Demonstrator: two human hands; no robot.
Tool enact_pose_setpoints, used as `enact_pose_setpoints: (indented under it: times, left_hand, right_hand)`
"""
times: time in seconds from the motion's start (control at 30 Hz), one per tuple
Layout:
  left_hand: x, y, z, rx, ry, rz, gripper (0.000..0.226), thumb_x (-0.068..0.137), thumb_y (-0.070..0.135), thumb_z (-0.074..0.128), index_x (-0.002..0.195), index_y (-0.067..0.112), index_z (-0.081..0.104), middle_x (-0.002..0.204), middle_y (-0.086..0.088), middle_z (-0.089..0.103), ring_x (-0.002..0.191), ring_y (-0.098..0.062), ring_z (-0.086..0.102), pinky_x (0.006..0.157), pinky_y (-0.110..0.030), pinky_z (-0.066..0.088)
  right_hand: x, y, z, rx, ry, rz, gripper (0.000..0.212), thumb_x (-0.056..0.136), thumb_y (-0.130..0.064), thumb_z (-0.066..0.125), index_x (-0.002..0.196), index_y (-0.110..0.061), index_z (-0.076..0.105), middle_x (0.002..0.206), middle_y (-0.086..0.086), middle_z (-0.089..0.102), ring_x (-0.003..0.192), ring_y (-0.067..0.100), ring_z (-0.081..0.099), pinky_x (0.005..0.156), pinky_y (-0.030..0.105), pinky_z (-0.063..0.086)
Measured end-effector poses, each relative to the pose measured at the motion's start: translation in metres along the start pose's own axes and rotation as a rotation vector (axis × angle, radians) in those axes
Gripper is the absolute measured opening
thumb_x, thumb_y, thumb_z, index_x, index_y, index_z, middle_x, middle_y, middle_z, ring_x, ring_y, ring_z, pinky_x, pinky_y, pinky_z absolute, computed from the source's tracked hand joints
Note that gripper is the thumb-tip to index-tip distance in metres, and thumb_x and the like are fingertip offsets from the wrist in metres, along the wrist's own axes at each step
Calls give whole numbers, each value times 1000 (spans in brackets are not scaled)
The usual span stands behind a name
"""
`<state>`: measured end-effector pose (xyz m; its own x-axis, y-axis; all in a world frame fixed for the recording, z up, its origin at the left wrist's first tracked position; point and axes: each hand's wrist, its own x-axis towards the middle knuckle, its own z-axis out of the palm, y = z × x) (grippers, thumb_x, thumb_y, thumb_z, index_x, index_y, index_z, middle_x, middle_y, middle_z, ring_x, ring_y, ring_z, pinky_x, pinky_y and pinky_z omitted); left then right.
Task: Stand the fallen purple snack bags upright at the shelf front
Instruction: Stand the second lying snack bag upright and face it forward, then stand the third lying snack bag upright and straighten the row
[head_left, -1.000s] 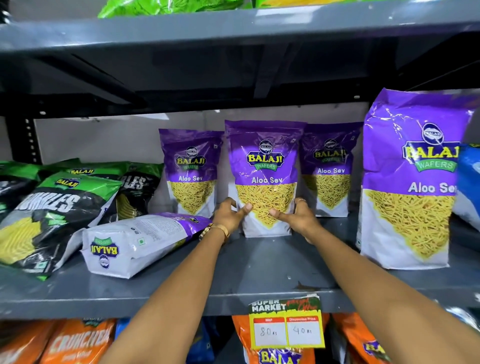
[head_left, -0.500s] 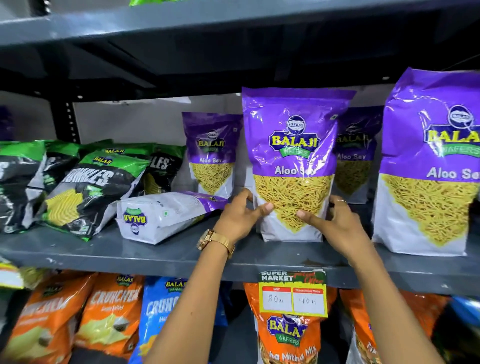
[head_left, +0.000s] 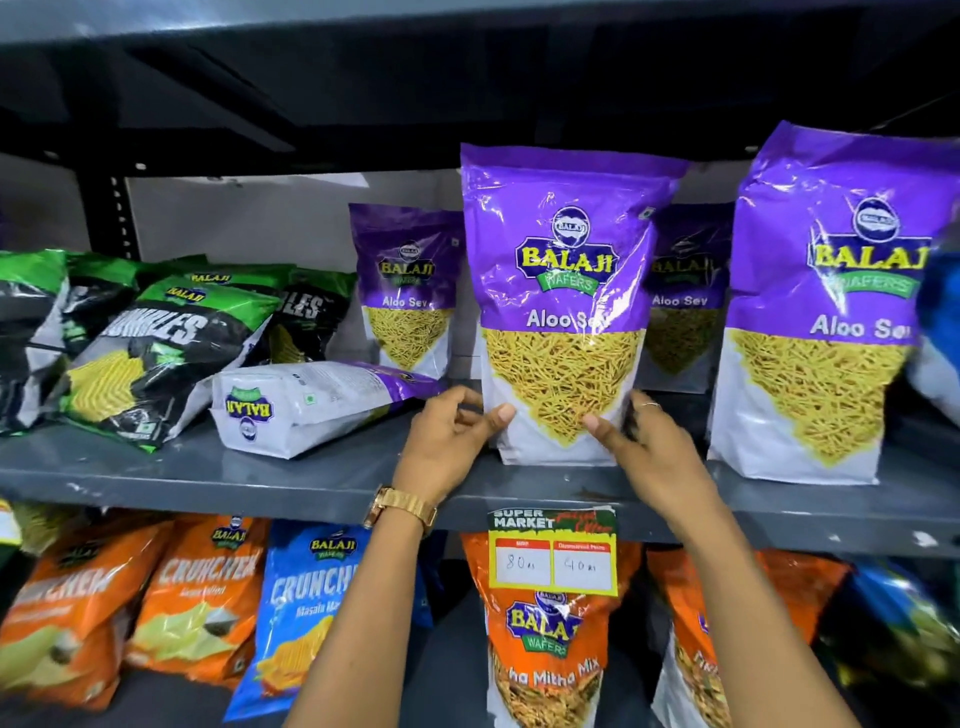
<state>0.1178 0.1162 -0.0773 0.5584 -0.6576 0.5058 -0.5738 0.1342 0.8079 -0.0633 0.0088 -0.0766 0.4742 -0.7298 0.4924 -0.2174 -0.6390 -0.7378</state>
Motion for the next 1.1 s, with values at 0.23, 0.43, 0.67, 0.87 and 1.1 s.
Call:
enact_pose_setpoints:
  times: [0.23, 0.43, 0.67, 0.87, 1.1]
  left_hand:
    - [-12, 6, -14, -214, 99, 125, 39, 78, 29, 76, 112, 16, 60, 103, 2, 69, 100, -16, 68, 87, -28, 56]
    - [7, 10, -108, 105, 122, 535, 14, 86, 22, 66, 98, 16, 67, 92, 8, 69, 84, -1, 64, 80, -11, 48]
    - [83, -9, -233, 568, 44, 224, 20, 89, 26, 62, 86, 7, 69, 82, -12, 68, 76, -18, 58, 67, -24, 41]
    - [109, -53, -235, 427, -489, -438, 61, 87, 65, 45, 109, 10, 62, 108, -15, 66, 99, -27, 63, 92, -42, 54]
    - [109, -80, -228, 214, -328, -332, 53, 76, 63, 62, 93, 13, 72, 87, -9, 76, 78, -22, 73, 75, -30, 58]
  right_hand:
    - [-15, -43, 19, 21, 428, -261, 57, 95, -28, 53, 145, -6, 37, 138, 19, 54, 129, 30, 50, 105, 30, 37]
    - [-10, -122, 93, 18, 434, -526, 24, 96, -25, 50, 111, -13, 64, 107, 7, 70, 99, 25, 65, 88, 44, 51]
    - [44, -166, 190, -187, -212, 151, 91, 74, -83, 31, 100, -2, 62, 78, 20, 69, 66, 32, 71, 59, 38, 62]
    - [51, -166, 217, 123, -334, 450, 84, 65, -81, 53, 130, -27, 53, 110, 2, 58, 64, 15, 58, 37, 16, 50]
    - [46, -153, 214, 252, -321, 400, 56, 68, -65, 68, 99, -19, 65, 82, 6, 68, 56, 20, 66, 43, 24, 54]
